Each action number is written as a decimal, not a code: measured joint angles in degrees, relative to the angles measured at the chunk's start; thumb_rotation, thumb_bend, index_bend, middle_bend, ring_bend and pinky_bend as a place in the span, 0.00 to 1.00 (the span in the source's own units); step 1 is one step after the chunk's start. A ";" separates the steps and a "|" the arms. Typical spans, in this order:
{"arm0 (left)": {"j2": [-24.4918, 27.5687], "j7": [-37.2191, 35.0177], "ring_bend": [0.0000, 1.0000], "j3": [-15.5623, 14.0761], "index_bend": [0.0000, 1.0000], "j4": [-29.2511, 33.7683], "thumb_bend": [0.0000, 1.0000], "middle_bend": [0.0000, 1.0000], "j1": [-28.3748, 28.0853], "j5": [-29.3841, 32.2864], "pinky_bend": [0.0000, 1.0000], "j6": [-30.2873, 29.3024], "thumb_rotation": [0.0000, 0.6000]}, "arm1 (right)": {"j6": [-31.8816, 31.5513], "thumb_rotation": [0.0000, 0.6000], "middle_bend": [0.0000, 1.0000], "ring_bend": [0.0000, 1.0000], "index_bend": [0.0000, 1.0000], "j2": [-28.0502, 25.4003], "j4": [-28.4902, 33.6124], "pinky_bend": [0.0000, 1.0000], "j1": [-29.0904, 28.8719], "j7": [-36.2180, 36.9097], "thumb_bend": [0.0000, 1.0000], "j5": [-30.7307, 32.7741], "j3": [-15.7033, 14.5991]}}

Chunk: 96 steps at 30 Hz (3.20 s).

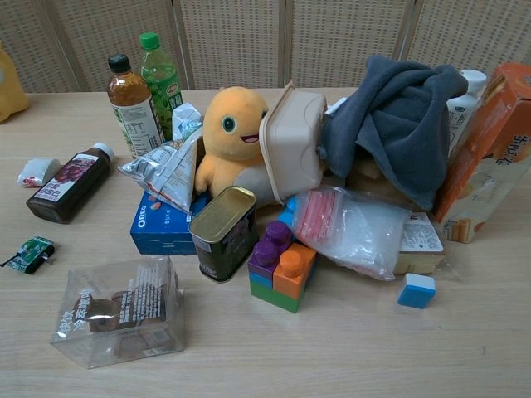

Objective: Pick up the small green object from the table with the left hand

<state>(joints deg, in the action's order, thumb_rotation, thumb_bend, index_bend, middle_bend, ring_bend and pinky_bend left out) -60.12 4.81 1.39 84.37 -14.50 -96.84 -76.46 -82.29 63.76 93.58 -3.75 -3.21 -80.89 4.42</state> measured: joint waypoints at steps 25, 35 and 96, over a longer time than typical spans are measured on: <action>-10.91 9.28 0.00 -10.99 0.00 -26.58 0.06 0.00 -15.89 -24.07 0.00 9.56 1.00 | -0.75 0.68 0.00 0.00 0.00 -0.96 0.83 0.00 0.30 1.44 0.00 0.04 0.47; -18.00 9.31 0.00 -12.98 0.02 -32.58 0.06 0.00 -19.49 -24.97 0.00 10.50 1.00 | -0.94 0.67 0.00 0.00 0.00 -1.37 0.88 0.00 0.38 2.34 0.00 0.07 0.69; -25.15 10.10 0.00 -14.96 0.72 -46.07 0.08 0.00 -20.21 -19.11 0.00 -12.48 1.00 | -0.30 0.67 0.00 0.00 0.00 -1.90 1.61 0.00 0.44 4.21 0.00 0.16 0.54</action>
<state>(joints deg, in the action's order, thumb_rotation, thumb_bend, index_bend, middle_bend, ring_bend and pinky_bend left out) -85.28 14.91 -13.57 38.30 -34.71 -115.95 -88.94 -82.59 61.86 95.19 -3.31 1.00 -80.72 4.95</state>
